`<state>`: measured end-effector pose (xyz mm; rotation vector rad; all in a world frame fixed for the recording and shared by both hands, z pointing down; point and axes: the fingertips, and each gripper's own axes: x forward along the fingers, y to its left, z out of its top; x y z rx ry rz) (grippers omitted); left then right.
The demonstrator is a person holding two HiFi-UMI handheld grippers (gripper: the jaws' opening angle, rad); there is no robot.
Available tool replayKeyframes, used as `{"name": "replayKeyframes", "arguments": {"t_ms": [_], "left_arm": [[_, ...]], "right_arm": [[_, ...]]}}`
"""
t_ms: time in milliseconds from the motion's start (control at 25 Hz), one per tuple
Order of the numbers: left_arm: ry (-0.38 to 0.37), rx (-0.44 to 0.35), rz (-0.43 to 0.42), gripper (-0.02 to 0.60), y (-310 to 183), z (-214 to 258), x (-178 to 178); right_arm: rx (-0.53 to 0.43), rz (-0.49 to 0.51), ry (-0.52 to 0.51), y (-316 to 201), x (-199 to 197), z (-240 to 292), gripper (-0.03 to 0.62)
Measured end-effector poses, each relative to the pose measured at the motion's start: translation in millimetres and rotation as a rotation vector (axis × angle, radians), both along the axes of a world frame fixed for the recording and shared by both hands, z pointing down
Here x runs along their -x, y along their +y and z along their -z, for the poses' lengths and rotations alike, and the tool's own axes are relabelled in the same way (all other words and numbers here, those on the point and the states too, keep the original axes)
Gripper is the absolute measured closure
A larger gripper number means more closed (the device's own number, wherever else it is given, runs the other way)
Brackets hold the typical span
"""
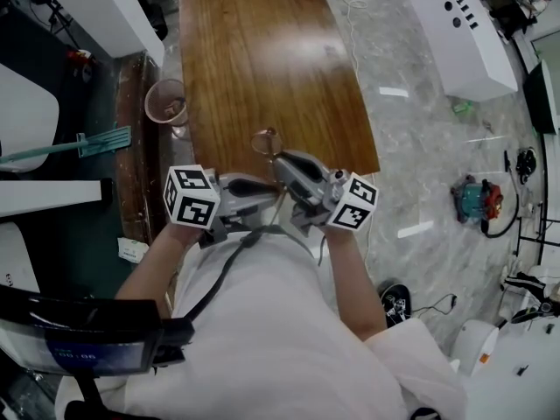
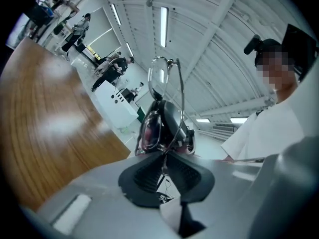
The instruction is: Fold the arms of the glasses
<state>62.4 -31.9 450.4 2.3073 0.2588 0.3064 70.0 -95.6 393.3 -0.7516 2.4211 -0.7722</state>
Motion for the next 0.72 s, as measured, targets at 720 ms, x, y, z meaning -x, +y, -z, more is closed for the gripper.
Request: {"name": "replayKeyframes", "arguments": {"t_ms": [720], "left_arm": [[-0.051,-0.023,0.144,0.437,-9,-13,21]], "right_arm": [[0.011,-0.124,-0.007,-12,-27,-7,0.559]]}}
